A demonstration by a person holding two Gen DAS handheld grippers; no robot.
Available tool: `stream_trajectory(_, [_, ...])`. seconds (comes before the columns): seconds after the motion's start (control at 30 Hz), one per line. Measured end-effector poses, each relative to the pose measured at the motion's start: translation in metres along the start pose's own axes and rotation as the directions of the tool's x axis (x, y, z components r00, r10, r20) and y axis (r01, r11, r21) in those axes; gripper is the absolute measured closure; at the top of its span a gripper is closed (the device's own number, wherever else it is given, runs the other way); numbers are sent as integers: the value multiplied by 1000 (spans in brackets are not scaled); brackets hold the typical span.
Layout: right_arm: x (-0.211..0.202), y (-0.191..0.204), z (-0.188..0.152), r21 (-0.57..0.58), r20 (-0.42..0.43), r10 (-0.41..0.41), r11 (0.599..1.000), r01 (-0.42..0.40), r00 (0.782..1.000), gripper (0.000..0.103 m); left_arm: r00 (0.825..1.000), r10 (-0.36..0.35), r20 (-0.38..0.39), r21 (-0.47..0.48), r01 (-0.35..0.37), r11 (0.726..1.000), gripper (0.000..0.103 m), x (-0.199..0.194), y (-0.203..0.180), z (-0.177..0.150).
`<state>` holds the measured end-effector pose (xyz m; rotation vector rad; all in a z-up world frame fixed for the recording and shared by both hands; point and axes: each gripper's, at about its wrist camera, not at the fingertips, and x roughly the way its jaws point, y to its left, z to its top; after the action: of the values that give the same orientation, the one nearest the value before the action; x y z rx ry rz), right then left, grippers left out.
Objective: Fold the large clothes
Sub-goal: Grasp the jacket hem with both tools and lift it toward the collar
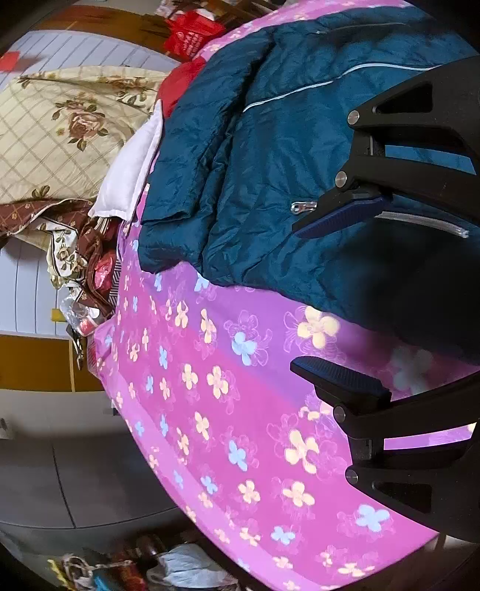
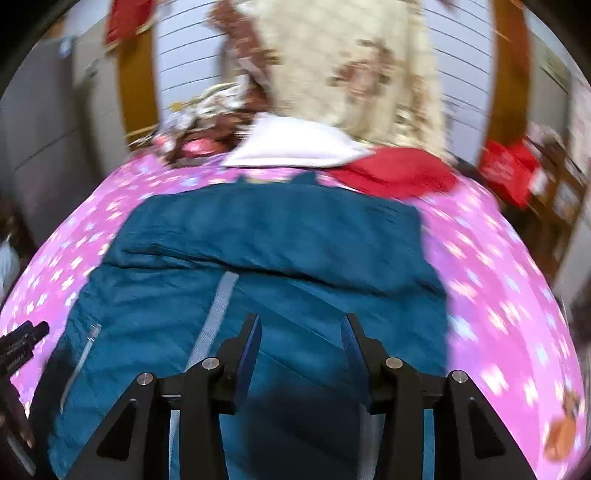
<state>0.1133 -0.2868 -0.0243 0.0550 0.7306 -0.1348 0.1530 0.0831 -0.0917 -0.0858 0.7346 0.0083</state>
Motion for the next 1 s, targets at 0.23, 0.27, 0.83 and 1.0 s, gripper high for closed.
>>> stream_trajectory(0.23, [-42, -129, -71, 273, -72, -19, 961, 38, 997, 27, 994, -92, -56, -49, 89, 995, 35, -23, 21, -9])
stream_trajectory(0.27, [-41, -144, -84, 306, -93, -8, 951, 36, 996, 27, 992, -102, -75, -56, 98, 994, 35, -22, 25, -11])
stream_trajectory(0.83, [10, -194, -138, 496, -96, 238, 853, -161, 966, 27, 839, -467, -279, -272, 397, 876, 31, 32, 44, -31])
stream_trajectory(1.0, [15, -186, -138, 537, -69, 391, 790, -296, 918, 27, 727, -634, -264, -399, 516, 758, 26, 36, 64, -36])
